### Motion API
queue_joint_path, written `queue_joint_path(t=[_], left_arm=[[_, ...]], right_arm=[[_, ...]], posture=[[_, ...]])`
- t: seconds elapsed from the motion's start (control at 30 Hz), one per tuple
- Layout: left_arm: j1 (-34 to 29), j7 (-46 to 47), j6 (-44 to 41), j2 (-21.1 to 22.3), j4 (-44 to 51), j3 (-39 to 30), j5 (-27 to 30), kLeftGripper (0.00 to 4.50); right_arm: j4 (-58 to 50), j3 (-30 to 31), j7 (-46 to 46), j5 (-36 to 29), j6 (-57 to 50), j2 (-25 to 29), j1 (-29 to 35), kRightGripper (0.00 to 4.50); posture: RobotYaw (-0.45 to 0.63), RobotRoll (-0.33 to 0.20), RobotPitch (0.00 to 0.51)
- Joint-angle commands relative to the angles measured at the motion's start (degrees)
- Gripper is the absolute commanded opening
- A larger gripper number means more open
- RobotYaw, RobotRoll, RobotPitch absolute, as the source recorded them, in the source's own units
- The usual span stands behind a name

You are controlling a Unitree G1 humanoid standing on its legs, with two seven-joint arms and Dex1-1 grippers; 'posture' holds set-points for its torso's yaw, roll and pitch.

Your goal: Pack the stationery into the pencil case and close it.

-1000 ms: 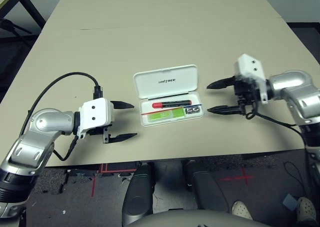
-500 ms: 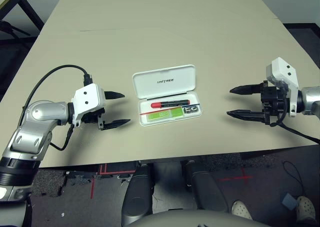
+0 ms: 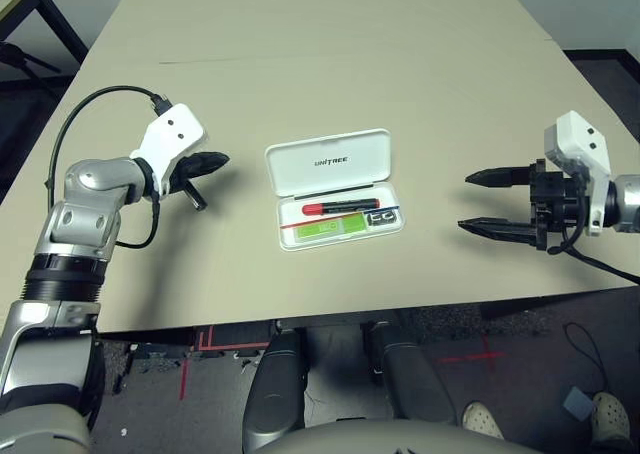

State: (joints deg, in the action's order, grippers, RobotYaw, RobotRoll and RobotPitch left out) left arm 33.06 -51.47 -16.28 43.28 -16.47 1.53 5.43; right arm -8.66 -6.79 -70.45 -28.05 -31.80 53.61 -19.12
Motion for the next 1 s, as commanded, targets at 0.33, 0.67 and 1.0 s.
queue_joint_path(t=[0.33, 0.67, 1.0], left_arm=[[2.58, -0.91, -3.07, -5.17, 2.38, 2.38, 0.57, 0.02], [-1.66, -7.33, -2.82, -2.4, 10.28, 2.69, 2.59, 0.02], [-8.46, -14.25, -1.78, -0.09, 20.65, 3.96, 5.27, 0.02]], right_arm=[[-1.13, -0.34, 0.97, -1.2, -0.22, 0.08, -0.1, 4.5], [-0.65, 0.43, 1.56, -0.98, 0.19, -0.38, -0.25, 4.5], [0.71, 1.98, 1.65, -0.28, 0.71, -0.84, -1.67, 4.5]], posture=[[-0.09, 0.0, 0.189], [-0.08, 0.0, 0.191], [-0.07, 0.0, 0.193]])
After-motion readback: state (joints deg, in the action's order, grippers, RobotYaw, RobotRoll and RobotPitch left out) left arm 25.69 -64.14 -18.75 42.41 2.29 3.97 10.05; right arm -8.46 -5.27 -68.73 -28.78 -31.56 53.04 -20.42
